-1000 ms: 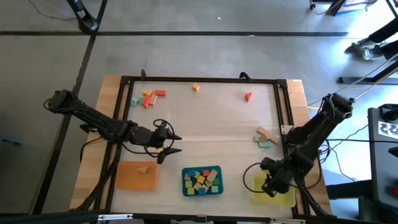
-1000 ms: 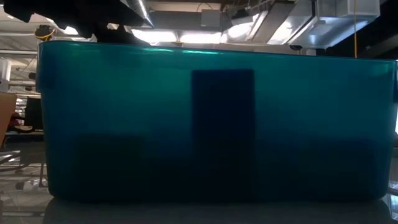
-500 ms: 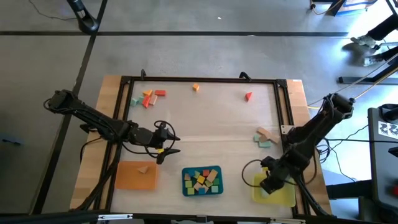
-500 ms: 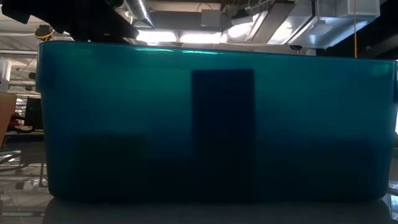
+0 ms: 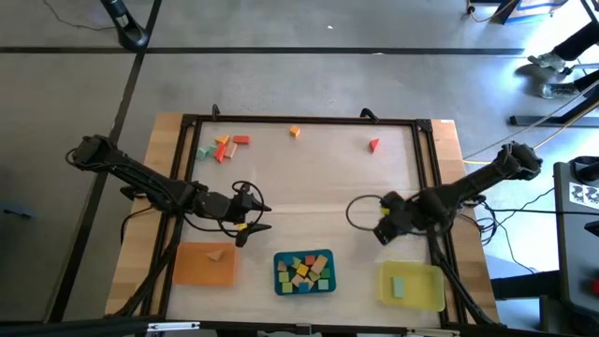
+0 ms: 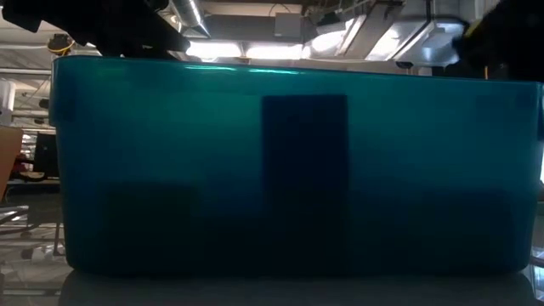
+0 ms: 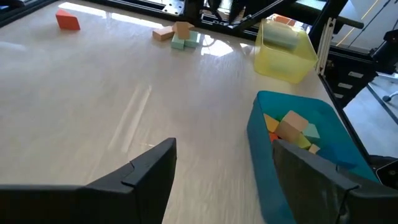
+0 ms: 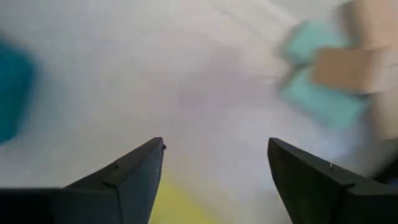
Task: Sort blocks by size
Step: Put the brown triangular block into the orange bin
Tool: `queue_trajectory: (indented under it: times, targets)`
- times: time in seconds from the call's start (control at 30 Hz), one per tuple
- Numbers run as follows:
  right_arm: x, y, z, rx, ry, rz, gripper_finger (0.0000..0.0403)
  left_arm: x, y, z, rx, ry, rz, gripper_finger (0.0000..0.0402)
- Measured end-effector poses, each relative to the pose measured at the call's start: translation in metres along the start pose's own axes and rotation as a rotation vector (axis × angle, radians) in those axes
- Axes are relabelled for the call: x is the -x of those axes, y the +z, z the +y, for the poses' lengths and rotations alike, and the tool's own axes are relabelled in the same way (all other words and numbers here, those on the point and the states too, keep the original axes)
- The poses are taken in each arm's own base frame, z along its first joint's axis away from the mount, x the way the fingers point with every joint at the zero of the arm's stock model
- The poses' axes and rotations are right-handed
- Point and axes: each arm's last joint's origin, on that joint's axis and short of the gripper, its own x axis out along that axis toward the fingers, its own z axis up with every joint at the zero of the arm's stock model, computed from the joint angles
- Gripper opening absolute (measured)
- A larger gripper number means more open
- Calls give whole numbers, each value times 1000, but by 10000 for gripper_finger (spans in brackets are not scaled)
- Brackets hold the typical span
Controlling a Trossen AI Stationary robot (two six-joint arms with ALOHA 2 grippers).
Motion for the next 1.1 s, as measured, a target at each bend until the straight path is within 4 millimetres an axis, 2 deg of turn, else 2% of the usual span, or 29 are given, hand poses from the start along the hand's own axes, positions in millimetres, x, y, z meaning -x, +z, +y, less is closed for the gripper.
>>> queue_trajectory:
  times: [0.13, 0.37, 0.57, 0.87, 1.1]
  targets:
    - [-5, 16, -12, 54, -140, -6, 280, 0, 0, 0, 4, 2, 4, 251]
    - [-12, 42, -18, 207, -192, 27, 280, 0, 0, 0, 3, 3, 3, 251]
    - [-26, 58, -19, 452, -247, 99, 280, 0, -1, 1, 0, 5, 9, 251]
    - [-53, 63, -15, 757, -335, 305, 280, 0, -1, 1, 1, 5, 9, 251]
    - [-73, 63, -14, 897, -404, 453, 280, 0, -1, 1, 4, 5, 9, 251]
